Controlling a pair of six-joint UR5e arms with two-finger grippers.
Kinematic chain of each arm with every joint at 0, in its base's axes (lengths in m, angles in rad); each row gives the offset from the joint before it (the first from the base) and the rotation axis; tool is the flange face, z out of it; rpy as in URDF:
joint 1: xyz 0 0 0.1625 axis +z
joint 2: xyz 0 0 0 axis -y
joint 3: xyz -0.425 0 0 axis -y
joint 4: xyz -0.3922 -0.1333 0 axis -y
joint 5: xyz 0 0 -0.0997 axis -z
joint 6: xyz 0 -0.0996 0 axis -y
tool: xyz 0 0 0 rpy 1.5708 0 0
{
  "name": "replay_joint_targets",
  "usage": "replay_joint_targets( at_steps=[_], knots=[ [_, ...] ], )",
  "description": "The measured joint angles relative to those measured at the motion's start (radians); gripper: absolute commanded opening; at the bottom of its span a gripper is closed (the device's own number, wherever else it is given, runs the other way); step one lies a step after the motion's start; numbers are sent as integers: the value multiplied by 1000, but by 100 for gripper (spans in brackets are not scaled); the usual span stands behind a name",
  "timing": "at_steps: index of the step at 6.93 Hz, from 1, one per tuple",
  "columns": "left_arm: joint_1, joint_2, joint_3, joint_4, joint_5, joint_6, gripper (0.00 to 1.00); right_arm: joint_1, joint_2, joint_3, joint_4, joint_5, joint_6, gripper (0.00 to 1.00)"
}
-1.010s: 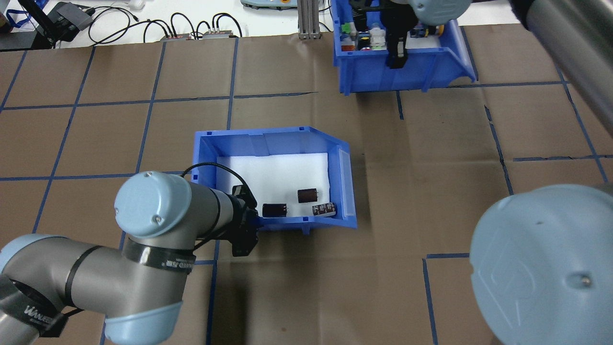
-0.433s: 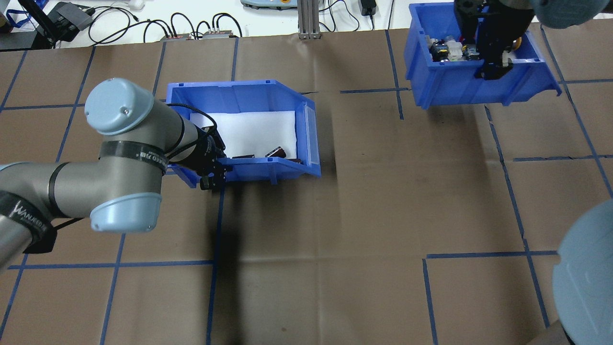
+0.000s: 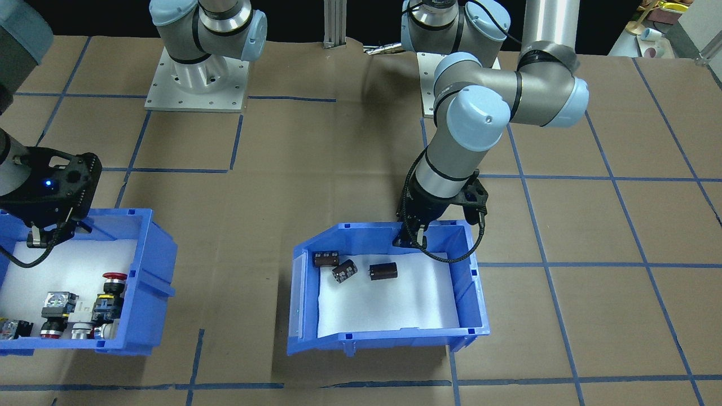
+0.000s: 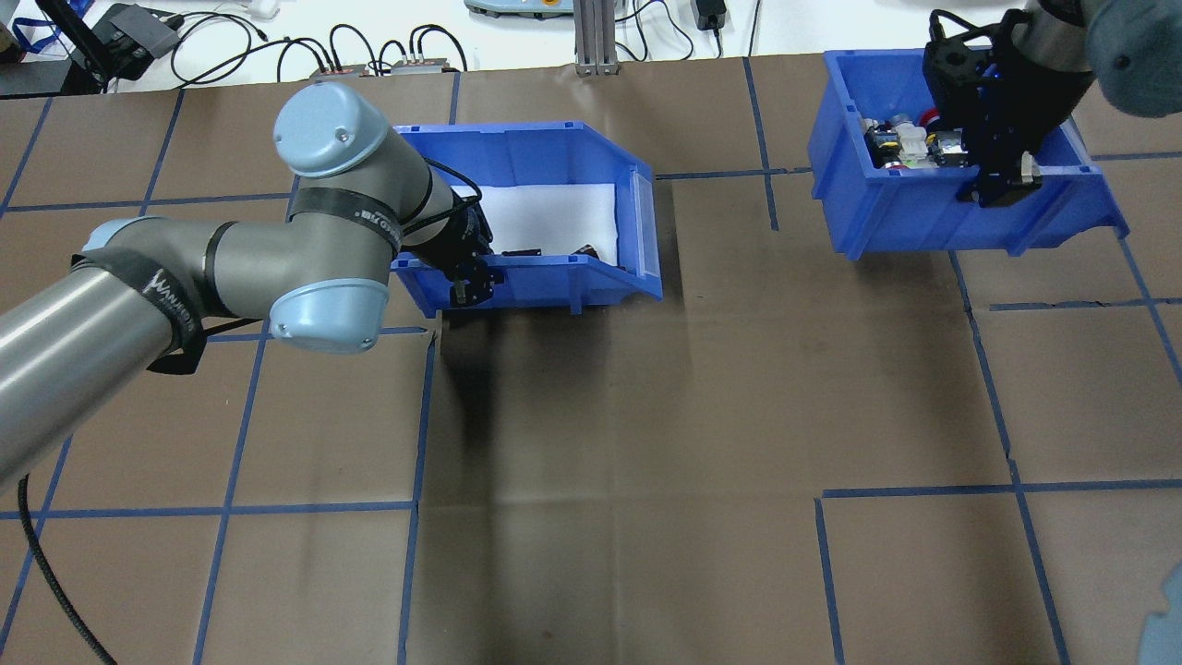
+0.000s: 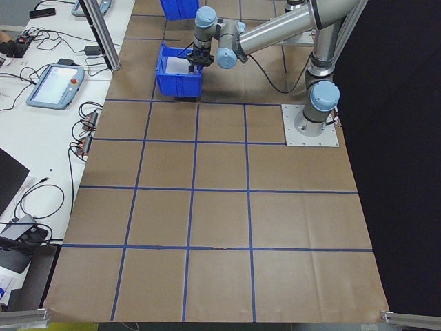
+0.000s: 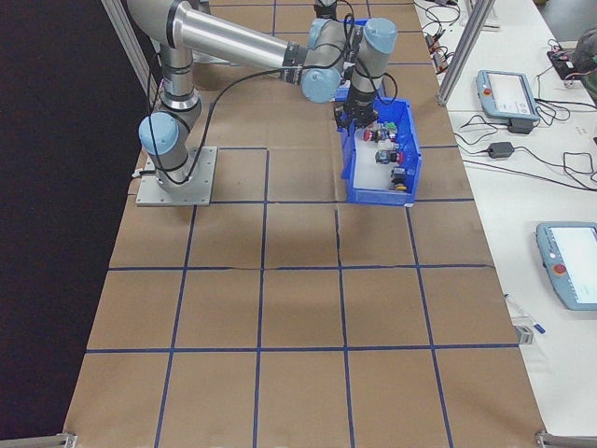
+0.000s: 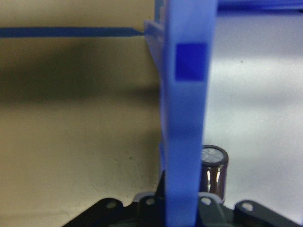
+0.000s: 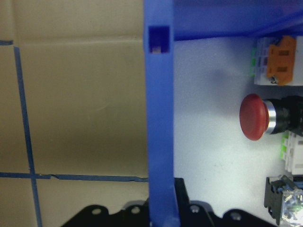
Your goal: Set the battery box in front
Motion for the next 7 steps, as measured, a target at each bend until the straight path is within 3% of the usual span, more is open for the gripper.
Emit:
replay_joint_targets(
  at_steps=[3,4,5,6,7],
  knots=[
    [-99,-159,187,7,-3,-108,3,-3,-151,190,-25,1,-3,5],
    [-123,-185,211,15,-3,-138,10,-2,-184,235,-45,-9,-4,5],
    [-139,-200,221,20,-3,-165,47,-3,-200,264,-59,-34,-16,5],
    [-147,-207,225,24,-4,-177,98,-3,-211,285,-70,-57,-35,5],
    [-150,-210,225,24,-9,-181,99,-2,-230,310,-77,-67,-42,6]
  ],
)
